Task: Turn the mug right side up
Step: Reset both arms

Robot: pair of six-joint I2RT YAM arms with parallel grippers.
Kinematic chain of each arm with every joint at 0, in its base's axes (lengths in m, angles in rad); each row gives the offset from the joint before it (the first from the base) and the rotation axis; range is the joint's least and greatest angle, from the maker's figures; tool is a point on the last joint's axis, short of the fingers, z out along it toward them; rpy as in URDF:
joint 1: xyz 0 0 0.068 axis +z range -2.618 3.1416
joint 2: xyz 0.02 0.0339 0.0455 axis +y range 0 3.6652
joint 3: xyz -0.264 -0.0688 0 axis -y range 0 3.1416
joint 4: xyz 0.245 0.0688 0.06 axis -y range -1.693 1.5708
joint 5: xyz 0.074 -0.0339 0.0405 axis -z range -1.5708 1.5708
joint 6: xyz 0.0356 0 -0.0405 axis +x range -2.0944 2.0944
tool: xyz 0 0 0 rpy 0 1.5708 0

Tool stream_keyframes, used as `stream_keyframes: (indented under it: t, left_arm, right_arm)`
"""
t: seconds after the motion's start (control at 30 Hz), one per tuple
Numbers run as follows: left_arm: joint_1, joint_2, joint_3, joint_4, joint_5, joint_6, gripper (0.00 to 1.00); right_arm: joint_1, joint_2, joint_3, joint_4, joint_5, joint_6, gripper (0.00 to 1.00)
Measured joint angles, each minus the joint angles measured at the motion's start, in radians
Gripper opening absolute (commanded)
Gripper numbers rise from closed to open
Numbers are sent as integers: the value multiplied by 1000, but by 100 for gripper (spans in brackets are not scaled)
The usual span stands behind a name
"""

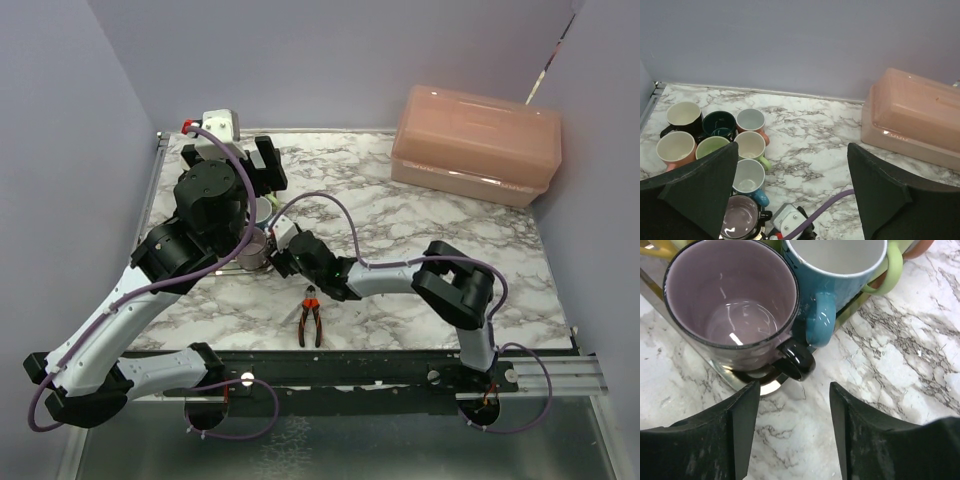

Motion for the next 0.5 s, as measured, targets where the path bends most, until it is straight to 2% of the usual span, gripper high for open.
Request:
stream_keyframes:
  t: [0.17, 0.33, 0.5]
  left_arm:
    - [0, -12, -6, -2, 0, 3, 95]
    - [0, -71, -58, -4, -8, 24, 95]
    - [0, -145, -121, -6, -34, 45, 99]
  right_arm:
    - [0, -115, -82, -29, -18, 56, 71]
    - [0, -296, -174, -65, -9, 136, 72]
    - [0, -479, -232, -131, 121, 227, 74]
